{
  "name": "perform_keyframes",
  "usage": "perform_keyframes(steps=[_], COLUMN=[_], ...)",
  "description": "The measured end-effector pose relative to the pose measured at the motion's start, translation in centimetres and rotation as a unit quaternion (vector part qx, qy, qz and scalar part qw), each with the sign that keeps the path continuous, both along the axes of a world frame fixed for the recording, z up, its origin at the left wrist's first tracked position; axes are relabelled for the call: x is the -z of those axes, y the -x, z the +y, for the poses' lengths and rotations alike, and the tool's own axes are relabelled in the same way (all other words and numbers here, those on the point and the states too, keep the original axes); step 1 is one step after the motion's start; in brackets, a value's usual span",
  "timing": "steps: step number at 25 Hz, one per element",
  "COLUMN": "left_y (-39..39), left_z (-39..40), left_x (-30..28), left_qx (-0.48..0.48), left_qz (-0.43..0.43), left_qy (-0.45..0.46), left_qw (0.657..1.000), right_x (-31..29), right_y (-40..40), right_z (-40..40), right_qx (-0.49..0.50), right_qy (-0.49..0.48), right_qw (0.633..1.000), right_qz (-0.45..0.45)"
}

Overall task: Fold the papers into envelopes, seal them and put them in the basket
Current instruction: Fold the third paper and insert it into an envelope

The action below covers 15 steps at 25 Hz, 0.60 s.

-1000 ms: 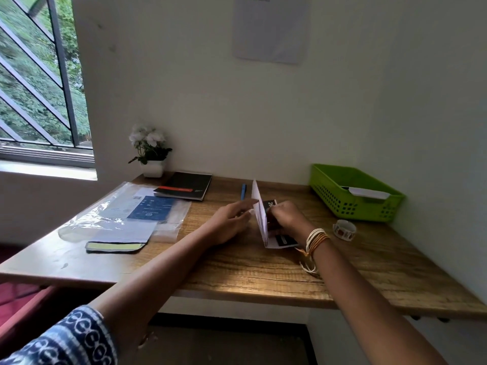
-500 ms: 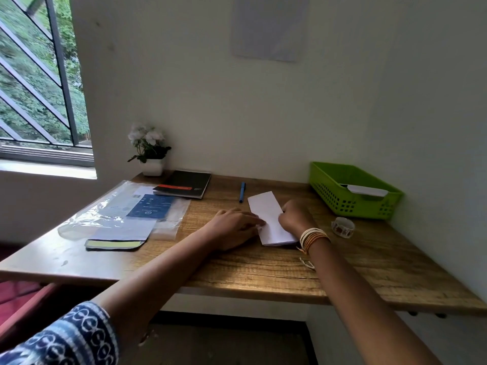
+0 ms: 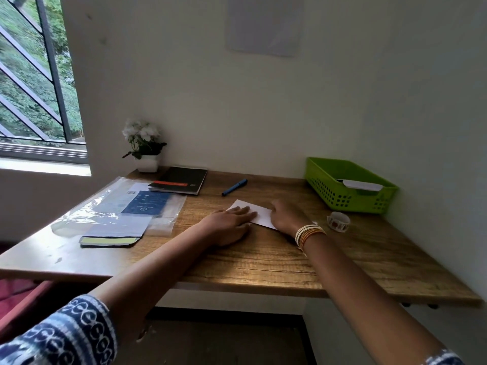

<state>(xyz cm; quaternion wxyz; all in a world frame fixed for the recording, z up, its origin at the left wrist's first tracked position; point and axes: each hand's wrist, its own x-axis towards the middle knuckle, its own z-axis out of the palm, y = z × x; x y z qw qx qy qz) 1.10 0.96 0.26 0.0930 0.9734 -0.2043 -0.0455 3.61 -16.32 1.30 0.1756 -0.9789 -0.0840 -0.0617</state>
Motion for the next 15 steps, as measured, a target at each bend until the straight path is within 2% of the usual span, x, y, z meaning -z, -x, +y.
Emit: perform_keyframes(steps=[2, 4, 9, 15], left_y=[-0.1, -0.2, -0.1, 0.0], left_z=[-0.3, -0.4, 0.2, 0.3], left_x=[-0.1, -0.3, -0.4, 0.0], left_qx=[-0.023, -0.036, -0.053, -0.065], left_qz=[0.009, 0.022, 0.027, 0.005], left_qy=[-0.015, -0.021, -0.038, -0.03], left_qw=[1.0, 0.999, 0.998, 0.997], right_x=[0.3, 0.8, 1.2, 0.9], right_y=[1.2, 1.8, 3.1, 3.9], right_z=[1.5, 2.3, -1.3, -3.2], right_qx=[-0.07, -0.086, 0.033, 0.07], right_qy=[0.04, 0.105, 0.15, 0.123], right_qw=[0.995, 0.987, 0.978, 0.981], right_qz=[0.057, 0.087, 0.141, 0.135])
